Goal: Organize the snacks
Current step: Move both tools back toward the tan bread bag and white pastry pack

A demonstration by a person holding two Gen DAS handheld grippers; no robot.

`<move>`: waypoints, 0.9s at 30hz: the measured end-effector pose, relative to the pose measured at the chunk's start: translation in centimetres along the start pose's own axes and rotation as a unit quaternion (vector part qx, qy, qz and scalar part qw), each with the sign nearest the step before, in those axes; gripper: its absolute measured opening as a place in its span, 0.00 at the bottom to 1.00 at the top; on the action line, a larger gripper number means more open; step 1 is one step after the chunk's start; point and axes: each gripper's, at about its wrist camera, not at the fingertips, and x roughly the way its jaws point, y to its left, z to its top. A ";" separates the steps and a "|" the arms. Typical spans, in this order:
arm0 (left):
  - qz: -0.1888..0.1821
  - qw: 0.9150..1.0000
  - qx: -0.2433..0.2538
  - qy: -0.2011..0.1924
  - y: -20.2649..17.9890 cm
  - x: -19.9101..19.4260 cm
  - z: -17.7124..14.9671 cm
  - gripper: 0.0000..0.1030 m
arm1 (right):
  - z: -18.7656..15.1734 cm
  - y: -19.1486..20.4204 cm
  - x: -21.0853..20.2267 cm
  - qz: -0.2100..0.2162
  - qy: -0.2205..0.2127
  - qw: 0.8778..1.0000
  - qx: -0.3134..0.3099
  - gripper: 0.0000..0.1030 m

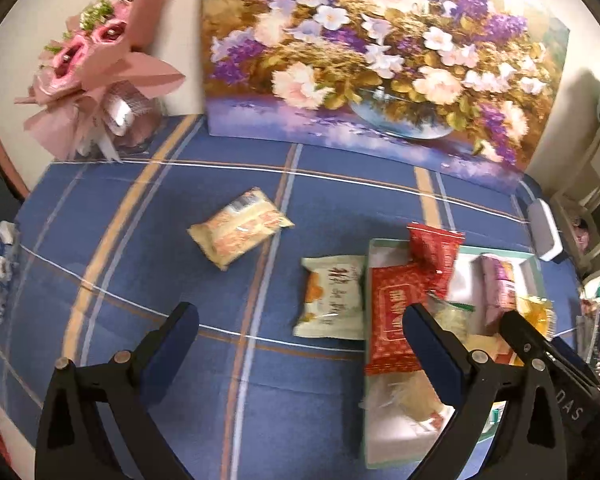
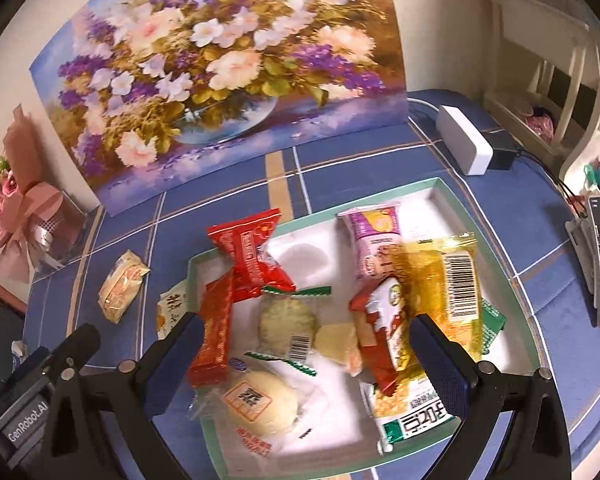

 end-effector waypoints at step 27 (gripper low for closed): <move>0.089 0.982 -0.138 0.091 11.1 2.3 0.4 0.99 | -1.2 5.8 0.9 -0.012 0.008 0.998 -0.059 1.00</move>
